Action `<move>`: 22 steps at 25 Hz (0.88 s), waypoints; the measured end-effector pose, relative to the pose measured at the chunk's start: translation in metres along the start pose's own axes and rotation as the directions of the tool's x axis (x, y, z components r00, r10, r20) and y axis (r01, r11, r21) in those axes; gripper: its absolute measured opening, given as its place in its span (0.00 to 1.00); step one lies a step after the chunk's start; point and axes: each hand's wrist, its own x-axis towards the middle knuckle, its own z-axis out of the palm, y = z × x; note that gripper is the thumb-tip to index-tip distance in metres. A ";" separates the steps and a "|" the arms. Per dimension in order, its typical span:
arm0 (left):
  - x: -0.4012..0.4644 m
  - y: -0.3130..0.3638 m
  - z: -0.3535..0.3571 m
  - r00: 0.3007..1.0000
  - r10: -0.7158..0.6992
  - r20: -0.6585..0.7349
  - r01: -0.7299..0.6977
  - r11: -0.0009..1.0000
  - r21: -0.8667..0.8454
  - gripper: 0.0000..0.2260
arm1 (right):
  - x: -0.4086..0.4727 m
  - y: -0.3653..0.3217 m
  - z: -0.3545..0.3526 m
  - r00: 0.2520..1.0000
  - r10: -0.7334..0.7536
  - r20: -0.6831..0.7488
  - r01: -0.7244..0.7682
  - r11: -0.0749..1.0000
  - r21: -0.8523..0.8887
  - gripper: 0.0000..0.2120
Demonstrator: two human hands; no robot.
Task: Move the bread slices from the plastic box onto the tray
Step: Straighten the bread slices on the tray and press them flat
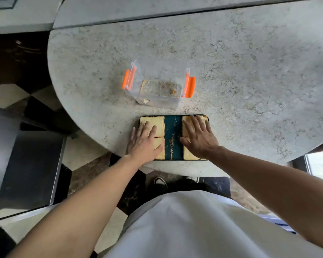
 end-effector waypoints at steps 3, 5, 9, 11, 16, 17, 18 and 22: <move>0.002 -0.005 0.001 0.999 0.033 0.022 -0.034 0.999 0.034 0.39 | -0.009 0.003 0.004 0.999 0.045 0.009 -0.045 0.998 -0.045 0.36; 0.006 -0.008 0.000 0.997 0.066 0.029 -0.067 0.997 0.029 0.39 | -0.017 -0.003 0.003 0.996 0.084 0.014 -0.083 0.996 -0.013 0.36; 0.010 -0.008 -0.005 0.996 0.091 -0.022 -0.091 0.996 -0.003 0.40 | -0.030 -0.014 0.008 0.985 0.169 0.020 -0.169 0.985 0.024 0.37; 0.008 -0.005 -0.007 0.997 0.074 0.002 -0.074 0.997 -0.031 0.40 | -0.039 -0.018 0.013 0.976 0.212 0.054 -0.215 0.975 0.053 0.38; -0.002 -0.005 -0.007 1.000 0.013 0.021 -0.012 0.998 -0.056 0.41 | -0.040 -0.018 0.013 0.980 0.187 0.062 -0.192 0.978 0.080 0.38; -0.005 -0.006 -0.007 1.000 0.006 0.030 -0.005 0.998 -0.058 0.41 | -0.037 -0.018 0.013 0.983 0.174 0.066 -0.179 0.981 0.080 0.38; -0.011 -0.006 -0.007 0.999 -0.007 0.051 0.010 0.998 -0.060 0.41 | -0.038 -0.018 0.011 0.983 0.168 0.081 -0.174 0.981 0.086 0.38; -0.018 -0.004 -0.006 0.999 -0.046 0.025 0.047 0.998 -0.041 0.41 | -0.042 -0.014 0.010 0.986 0.147 0.077 -0.152 0.987 0.060 0.39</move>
